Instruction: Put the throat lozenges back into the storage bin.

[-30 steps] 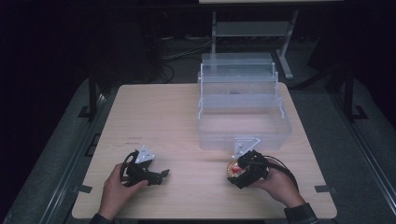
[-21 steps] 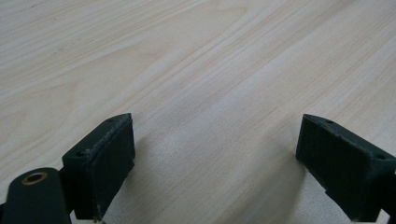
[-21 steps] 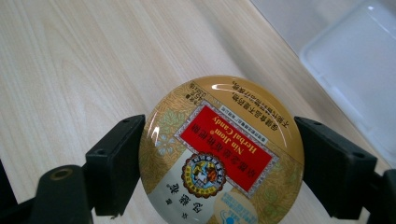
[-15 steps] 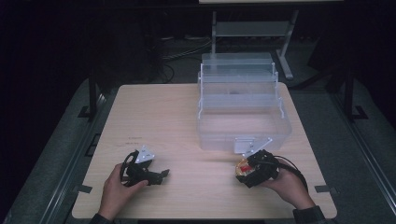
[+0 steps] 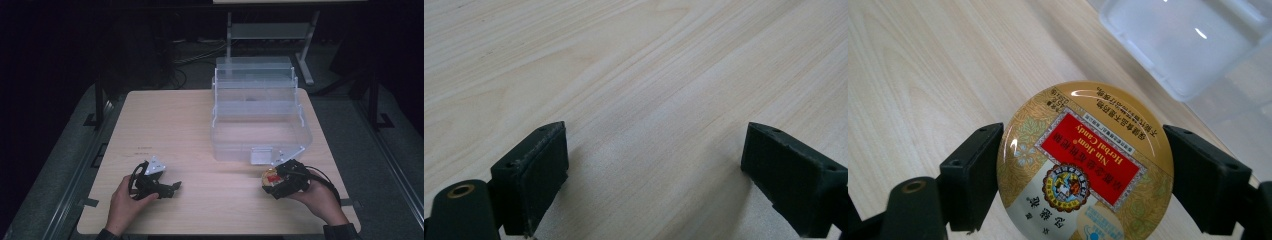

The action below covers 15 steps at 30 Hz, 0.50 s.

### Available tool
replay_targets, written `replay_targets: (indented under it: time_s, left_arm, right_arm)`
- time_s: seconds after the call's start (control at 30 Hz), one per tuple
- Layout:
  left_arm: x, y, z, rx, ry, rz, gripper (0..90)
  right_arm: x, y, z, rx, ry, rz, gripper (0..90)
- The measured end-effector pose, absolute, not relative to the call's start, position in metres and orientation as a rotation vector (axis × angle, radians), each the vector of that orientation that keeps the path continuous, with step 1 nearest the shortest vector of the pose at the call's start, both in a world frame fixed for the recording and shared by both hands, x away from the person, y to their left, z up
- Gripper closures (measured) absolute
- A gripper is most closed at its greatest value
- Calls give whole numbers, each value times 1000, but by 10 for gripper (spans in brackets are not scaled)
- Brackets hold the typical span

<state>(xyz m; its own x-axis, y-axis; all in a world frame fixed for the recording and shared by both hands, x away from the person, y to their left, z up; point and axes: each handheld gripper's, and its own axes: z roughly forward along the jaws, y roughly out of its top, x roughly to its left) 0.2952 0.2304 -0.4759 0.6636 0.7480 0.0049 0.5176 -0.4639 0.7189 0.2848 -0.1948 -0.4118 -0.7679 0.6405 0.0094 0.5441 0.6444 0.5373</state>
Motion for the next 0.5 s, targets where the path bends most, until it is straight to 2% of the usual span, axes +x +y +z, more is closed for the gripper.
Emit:
replay_targets:
  time_s: [0.5]
  left_arm:
    - [295, 230, -476, 2170, 973, 419, 109]
  right_arm:
    - [286, -216, -408, 1032, 2641, 772, 195]
